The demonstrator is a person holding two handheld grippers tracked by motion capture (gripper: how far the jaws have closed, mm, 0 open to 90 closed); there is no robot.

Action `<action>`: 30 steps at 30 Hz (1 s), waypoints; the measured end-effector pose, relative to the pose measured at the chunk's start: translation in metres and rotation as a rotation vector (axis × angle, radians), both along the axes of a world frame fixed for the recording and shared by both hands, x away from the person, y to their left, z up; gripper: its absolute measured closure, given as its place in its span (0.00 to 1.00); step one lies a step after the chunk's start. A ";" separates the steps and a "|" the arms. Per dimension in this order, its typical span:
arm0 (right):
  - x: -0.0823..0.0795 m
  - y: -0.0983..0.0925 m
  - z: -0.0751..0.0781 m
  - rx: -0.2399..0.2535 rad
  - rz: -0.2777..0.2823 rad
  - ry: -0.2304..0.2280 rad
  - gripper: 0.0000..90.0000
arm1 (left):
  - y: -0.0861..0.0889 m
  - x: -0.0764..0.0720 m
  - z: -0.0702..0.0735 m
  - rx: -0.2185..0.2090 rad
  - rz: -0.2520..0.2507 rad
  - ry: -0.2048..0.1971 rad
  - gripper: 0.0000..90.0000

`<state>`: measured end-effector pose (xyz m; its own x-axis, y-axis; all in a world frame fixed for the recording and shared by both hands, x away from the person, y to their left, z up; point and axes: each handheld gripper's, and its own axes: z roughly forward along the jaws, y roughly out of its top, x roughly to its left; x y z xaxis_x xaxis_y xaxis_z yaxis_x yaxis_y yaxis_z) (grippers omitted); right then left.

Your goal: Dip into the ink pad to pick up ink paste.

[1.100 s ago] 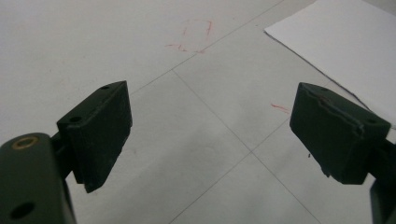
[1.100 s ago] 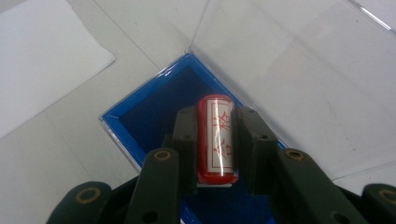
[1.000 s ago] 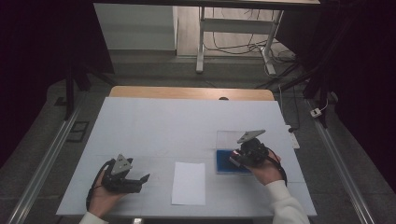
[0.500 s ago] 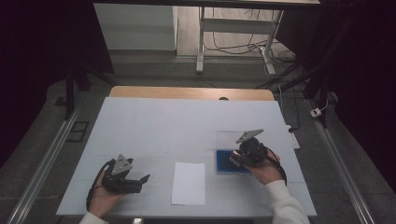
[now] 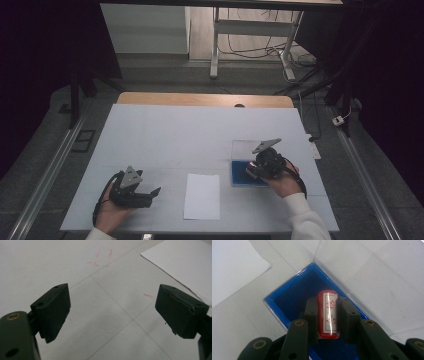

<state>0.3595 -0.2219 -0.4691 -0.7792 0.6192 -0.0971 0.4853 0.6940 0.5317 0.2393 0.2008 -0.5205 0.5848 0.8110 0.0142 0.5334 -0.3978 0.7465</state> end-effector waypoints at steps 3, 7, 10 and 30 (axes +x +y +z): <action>0.000 -0.001 -0.001 0.005 -0.001 0.000 0.79 | 0.000 0.000 0.000 0.003 0.001 0.001 0.15; 0.000 -0.002 -0.002 0.019 -0.001 -0.005 0.79 | -0.001 0.000 0.000 0.003 0.000 0.002 0.15; -0.001 -0.001 -0.002 0.015 0.000 -0.008 0.79 | -0.001 0.000 -0.001 0.002 -0.002 0.002 0.15; -0.002 -0.003 -0.004 0.027 0.000 -0.014 0.79 | -0.001 -0.001 0.000 -0.003 -0.004 0.000 0.15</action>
<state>0.3578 -0.2250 -0.4728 -0.7782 0.6215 -0.0906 0.4776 0.6793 0.5572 0.2383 0.2001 -0.5206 0.5880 0.8088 0.0121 0.5316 -0.3977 0.7478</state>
